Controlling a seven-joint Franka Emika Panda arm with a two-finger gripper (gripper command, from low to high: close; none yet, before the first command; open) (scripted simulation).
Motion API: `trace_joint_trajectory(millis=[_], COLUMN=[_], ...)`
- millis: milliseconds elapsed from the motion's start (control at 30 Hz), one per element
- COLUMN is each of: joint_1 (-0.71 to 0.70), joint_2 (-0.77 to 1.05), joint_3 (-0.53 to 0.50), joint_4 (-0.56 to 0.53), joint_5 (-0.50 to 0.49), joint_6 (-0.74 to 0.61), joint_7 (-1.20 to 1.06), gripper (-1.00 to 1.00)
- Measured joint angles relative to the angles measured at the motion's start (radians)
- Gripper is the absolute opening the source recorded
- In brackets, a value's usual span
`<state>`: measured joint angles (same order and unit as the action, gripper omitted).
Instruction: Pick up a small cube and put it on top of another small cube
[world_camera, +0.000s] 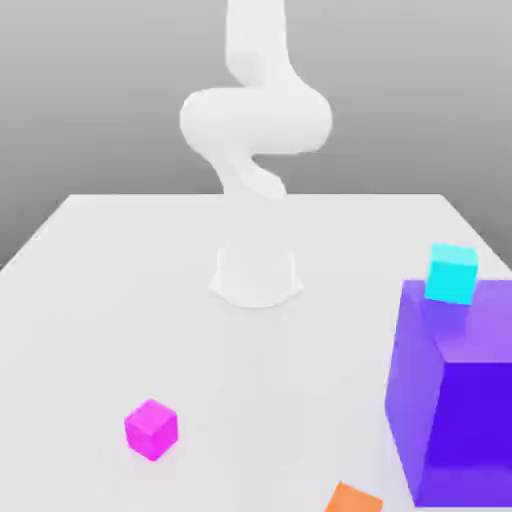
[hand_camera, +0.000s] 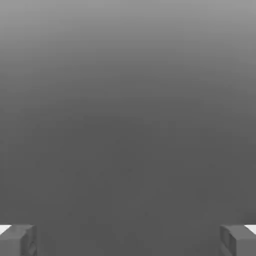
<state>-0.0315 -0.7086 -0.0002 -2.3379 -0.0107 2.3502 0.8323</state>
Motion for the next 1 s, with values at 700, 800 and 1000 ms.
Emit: trace_joint_trajectory(millis=[700,800,1000], joint_1=[-0.210,-0.225,-0.257], joint_2=[0.768,0.876,1.047], joint_3=[-0.081,-0.071,-0.034], joint_4=[-0.318,-0.333,-0.305], joint_5=[0.011,0.051,0.081], joint_6=[0.422,0.495,0.631], joint_7=[0.198,0.185,0.164], gripper=[0.00,0.00,-1.00])
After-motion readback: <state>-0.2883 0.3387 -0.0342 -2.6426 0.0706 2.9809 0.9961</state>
